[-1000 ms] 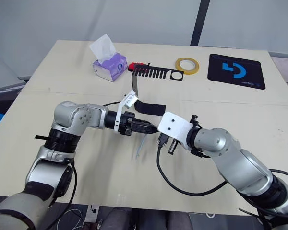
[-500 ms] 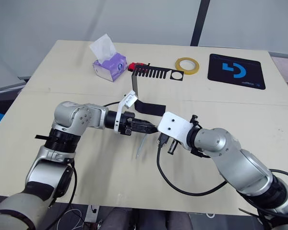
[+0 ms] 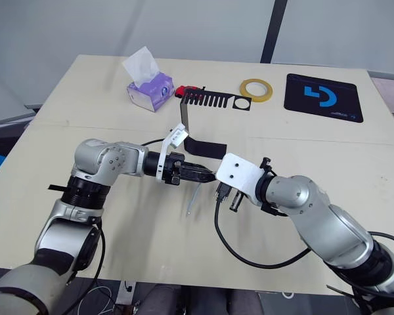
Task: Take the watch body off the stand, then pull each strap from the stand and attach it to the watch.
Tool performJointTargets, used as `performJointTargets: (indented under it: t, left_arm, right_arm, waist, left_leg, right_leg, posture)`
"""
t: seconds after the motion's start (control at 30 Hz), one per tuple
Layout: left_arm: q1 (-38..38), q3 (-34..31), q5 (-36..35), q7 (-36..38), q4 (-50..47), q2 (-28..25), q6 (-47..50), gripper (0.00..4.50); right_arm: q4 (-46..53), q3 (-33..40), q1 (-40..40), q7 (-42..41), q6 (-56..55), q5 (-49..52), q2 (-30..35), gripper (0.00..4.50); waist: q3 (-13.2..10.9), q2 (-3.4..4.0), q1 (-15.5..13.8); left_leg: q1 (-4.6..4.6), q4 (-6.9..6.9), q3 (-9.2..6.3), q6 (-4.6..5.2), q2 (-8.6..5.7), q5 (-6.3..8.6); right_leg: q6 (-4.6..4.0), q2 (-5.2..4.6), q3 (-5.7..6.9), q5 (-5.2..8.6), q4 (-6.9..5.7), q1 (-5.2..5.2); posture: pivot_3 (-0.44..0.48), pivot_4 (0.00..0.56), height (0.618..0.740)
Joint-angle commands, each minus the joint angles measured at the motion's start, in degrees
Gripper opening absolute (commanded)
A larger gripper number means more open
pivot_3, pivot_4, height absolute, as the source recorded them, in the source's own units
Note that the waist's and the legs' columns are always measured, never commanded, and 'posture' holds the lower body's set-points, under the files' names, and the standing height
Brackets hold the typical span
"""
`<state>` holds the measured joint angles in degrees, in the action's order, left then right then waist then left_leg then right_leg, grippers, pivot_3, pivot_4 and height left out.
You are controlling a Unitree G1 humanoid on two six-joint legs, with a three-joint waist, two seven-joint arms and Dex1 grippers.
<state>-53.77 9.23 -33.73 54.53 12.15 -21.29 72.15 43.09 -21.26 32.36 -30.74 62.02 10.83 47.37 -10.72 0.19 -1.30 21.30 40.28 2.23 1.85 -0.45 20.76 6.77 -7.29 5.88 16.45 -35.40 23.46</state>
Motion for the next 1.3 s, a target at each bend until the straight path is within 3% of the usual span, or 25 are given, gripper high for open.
performJointTargets:
  t: [0.03,1.03,1.17,1.3]
  left_arm:
    - [-1.13,-0.15,0.11,-0.36,0.11,-0.20,-0.43,1.67]
    - [-0.52,-0.53,-1.07,0.10,-1.58,-0.20,-0.19,1.67]
    - [0.18,0.60,-0.57,1.82,-1.76,-1.33,-2.61,1.67]
    - [1.08,1.65,0.03,4.24,-2.52,-2.60,-6.92,1.67]
  right_arm:
    - [3.29,2.08,1.14,-0.21,-0.16,-0.59,0.26,0.08]
    - [3.52,2.09,1.68,-0.60,-0.58,-1.48,0.60,0.08]
    - [4.18,4.87,1.15,-2.51,-0.69,0.22,1.19,1.42]
    - [5.48,10.33,-1.40,-5.91,-1.00,3.55,2.44,3.34]
  waist:
    - [0.00,0.00,0.00]
    - [0.00,0.00,0.00]
    - [0.00,0.00,-0.01]
    - [0.00,0.00,-0.06]
  left_leg:
    - [0.00,0.00,0.00,0.00,0.00,0.00]
    - [0.00,0.00,0.00,0.00,0.00,0.00]
    - [0.00,0.00,0.00,0.00,0.00,0.00]
    - [0.00,-0.01,0.00,0.00,0.00,0.00]
  right_leg:
    - [0.00,0.00,0.00,0.00,0.00,0.00]
    - [0.00,0.00,0.00,0.00,0.00,0.00]
    - [0.00,0.00,0.00,0.00,0.01,0.00]
    - [0.00,0.00,0.01,0.00,0.03,-0.01]
  posture:
    - [0.000,0.150,0.738]
    - [0.000,0.150,0.738]
    - [0.000,0.150,0.738]
    - [0.000,0.150,0.738]
